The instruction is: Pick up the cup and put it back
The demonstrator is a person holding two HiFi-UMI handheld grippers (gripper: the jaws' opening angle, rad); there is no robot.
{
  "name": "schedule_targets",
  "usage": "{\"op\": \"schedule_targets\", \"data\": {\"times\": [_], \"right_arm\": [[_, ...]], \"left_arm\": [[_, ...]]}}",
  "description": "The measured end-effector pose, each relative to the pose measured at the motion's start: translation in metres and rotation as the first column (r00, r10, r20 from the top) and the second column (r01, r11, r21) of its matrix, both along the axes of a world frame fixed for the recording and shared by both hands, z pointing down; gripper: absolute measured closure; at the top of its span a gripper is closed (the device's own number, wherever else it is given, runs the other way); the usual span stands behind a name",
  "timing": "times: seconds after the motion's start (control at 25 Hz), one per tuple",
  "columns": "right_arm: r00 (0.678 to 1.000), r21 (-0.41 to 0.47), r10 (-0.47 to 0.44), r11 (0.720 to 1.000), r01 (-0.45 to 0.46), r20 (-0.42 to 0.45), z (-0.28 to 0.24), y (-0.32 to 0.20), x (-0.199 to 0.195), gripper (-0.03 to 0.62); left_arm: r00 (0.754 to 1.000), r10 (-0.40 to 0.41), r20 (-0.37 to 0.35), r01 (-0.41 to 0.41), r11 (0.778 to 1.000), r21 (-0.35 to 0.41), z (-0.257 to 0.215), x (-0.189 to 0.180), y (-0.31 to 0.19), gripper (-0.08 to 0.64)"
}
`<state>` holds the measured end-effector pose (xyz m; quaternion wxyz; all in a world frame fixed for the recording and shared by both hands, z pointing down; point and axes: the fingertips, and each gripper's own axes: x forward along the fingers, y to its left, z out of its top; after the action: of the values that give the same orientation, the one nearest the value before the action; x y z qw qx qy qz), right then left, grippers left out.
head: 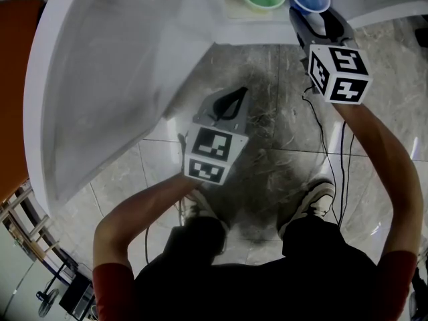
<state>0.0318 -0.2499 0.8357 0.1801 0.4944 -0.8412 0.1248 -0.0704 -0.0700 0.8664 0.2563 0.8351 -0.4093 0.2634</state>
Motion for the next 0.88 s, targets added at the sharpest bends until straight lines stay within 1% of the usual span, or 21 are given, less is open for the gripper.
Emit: {"op": "schedule_targets", "data": {"times": [0.24, 0.52, 0.6, 0.76, 0.88], "right_arm": [[1.0, -0.032, 0.013, 0.999, -0.012, 0.012, 0.003, 0.009, 0.006, 0.359], [1.0, -0.057, -0.013, 0.998, 0.014, 0.019, 0.001, 0.031, 0.009, 0.36], [0.999, -0.052, -0.031, 0.998, 0.032, 0.013, -0.002, 0.038, 0.008, 0.36], [0.995, -0.015, -0.098, 0.995, 0.098, -0.02, -0.009, 0.054, 0.004, 0.36], [0.992, -0.016, -0.121, 0.993, 0.121, -0.021, -0.012, 0.067, 0.004, 0.36]], "left_arm": [[1.0, 0.005, 0.002, -0.005, 1.0, 0.001, -0.001, 0.002, 0.001, 0.56], [1.0, 0.001, 0.005, -0.001, 1.0, 0.009, -0.006, 0.003, 0.001, 0.56], [1.0, -0.002, 0.007, 0.002, 1.0, 0.014, -0.008, 0.003, 0.001, 0.561], [1.0, 0.001, 0.015, -0.002, 1.0, 0.021, -0.01, 0.004, 0.002, 0.561], [1.0, 0.006, 0.02, -0.007, 1.0, 0.026, -0.012, 0.006, 0.003, 0.56]]}}
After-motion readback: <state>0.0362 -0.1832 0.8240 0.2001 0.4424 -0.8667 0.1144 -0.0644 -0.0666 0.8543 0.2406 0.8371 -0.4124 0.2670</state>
